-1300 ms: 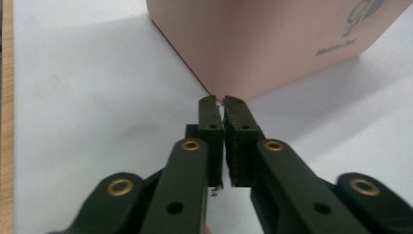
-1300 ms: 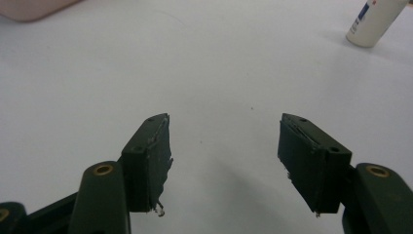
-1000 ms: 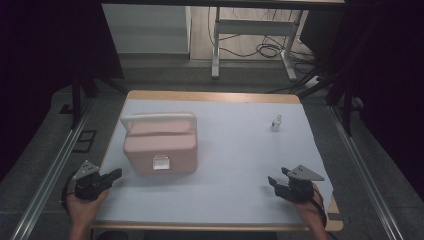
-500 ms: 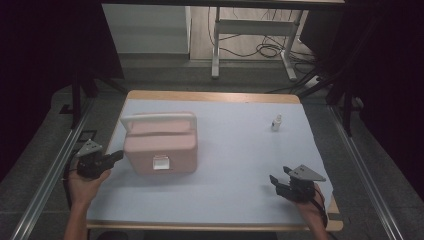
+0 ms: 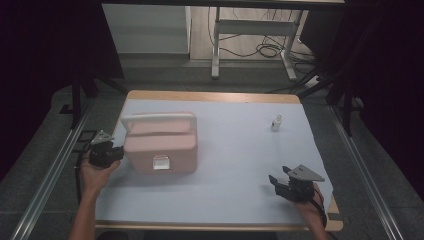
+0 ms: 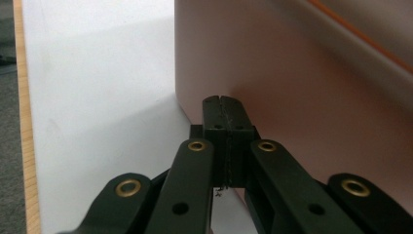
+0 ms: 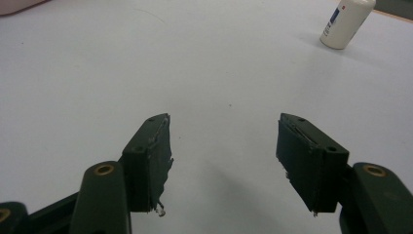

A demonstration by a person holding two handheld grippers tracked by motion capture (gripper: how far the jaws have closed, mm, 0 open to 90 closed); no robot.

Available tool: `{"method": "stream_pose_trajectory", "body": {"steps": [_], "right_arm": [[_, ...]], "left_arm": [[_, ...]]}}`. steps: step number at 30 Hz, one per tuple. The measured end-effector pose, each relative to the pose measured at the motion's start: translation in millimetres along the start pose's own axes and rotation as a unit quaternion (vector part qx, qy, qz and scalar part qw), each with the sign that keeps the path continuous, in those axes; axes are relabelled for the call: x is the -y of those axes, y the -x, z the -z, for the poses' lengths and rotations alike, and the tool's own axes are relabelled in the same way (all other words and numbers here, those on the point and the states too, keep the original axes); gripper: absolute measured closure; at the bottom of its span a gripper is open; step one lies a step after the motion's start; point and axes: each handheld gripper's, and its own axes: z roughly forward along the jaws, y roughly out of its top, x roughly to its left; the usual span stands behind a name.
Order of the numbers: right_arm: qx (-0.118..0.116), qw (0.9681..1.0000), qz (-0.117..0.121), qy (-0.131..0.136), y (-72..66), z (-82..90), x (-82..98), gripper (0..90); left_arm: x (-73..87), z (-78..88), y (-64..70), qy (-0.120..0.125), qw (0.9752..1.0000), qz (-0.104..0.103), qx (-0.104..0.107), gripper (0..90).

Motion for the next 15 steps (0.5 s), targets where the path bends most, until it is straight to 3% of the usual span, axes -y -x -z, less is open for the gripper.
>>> {"method": "stream_pose_trajectory", "body": {"steps": [7, 15], "right_arm": [[-0.004, 1.0000, 0.005, -0.001, -1.8, -2.3, -1.0, 38.0], [-0.007, 0.9999, 0.008, 0.001, -2.9, -2.4, -2.0, 37.9]], "left_arm": [[-3.5, -5.7, 5.2, -0.007, 1.0000, -0.004, 0.001, 90.0], [-12.9, -21.3, 26.3, -0.013, 0.9995, -0.020, 0.019, 90.0]]}}
